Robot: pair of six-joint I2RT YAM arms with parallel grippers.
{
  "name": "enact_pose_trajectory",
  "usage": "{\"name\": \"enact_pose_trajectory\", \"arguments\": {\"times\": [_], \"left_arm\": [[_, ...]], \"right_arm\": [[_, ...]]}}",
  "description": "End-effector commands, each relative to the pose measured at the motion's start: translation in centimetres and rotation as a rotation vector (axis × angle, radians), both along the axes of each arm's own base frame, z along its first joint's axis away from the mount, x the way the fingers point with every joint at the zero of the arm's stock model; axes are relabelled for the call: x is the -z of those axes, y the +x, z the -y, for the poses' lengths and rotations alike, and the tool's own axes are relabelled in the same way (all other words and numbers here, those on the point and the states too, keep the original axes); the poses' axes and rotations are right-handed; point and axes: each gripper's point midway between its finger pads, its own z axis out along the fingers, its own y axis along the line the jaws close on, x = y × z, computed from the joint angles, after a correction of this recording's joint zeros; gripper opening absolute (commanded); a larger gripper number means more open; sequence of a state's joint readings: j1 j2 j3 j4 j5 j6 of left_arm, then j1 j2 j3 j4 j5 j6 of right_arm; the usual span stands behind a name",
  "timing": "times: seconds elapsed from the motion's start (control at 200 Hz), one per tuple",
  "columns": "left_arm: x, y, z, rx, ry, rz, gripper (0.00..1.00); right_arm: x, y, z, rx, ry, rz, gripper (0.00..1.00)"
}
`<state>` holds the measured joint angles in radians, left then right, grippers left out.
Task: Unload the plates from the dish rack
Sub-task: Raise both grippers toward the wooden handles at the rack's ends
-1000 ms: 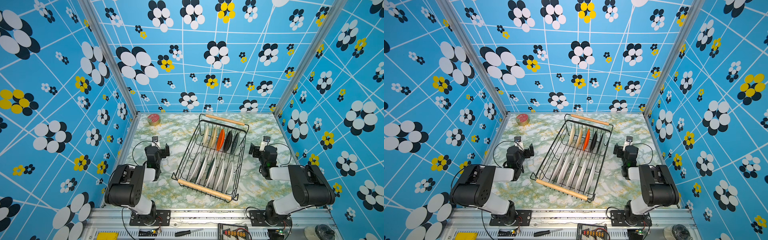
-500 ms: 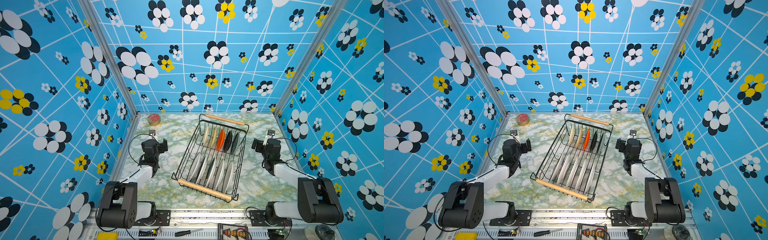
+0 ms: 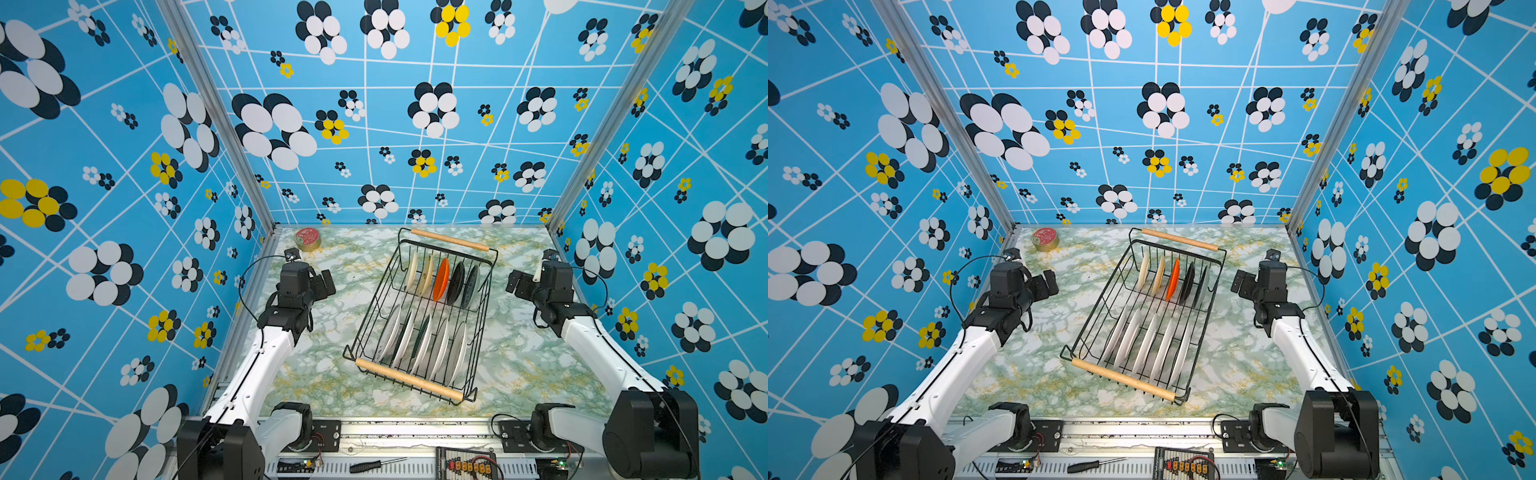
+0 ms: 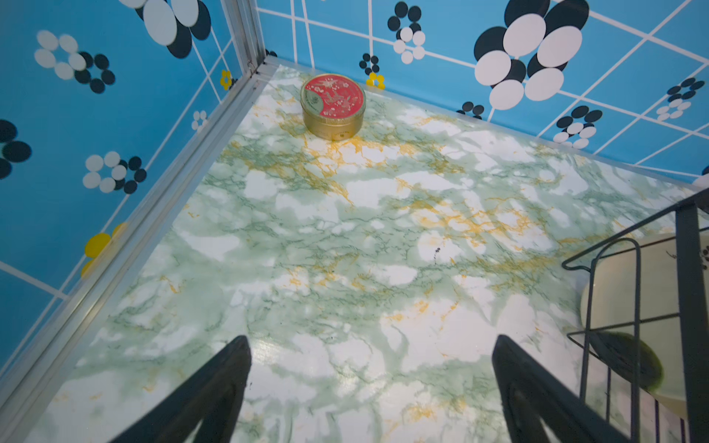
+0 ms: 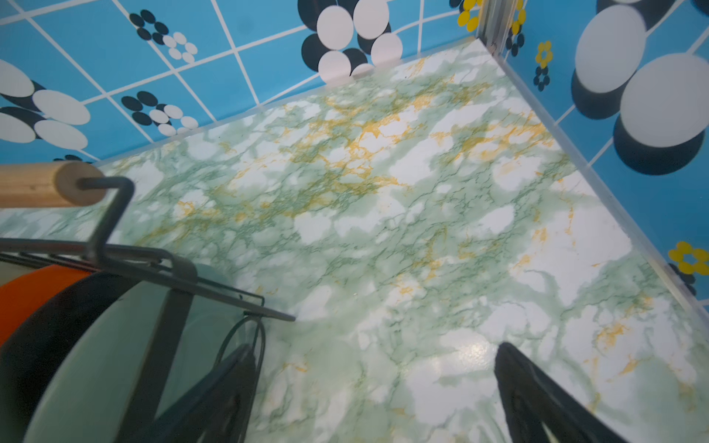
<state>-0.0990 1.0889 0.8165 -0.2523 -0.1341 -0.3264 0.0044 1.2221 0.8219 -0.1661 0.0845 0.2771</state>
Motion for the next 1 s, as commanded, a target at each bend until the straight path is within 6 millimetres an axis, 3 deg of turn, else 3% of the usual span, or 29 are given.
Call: {"name": "enact_pose_trajectory", "arguments": {"times": [0.0, 0.18, 0.455, 0.73, 1.0], "left_arm": [[0.3, -2.8, 2.2, 0.047, -0.112, -0.122, 0.99], [-0.8, -6.1, 5.3, 0.088, -0.247, -0.215, 0.99], [-1.5, -9.3, 9.3, 0.180, -0.337, -0.283, 0.99], [-1.8, -8.2, 11.6, 0.254, -0.358, -0.328, 0.99], [-1.4, -6.5, 12.7, 0.277, -0.354, -0.349, 0.99]], "right_arm": [[1.4, -2.3, -2.9, -0.066, 0.162, -0.196, 0.99], [0.2, -1.9, -6.1, -0.169, 0.324, -0.274, 0.99], [-1.8, -1.5, -6.8, -0.181, 0.368, -0.292, 0.99], [-2.5, -0.6, -7.8, -0.180, 0.436, -0.323, 0.99], [-1.8, 1.9, -9.4, -0.181, 0.489, -0.361, 0.99]]}}
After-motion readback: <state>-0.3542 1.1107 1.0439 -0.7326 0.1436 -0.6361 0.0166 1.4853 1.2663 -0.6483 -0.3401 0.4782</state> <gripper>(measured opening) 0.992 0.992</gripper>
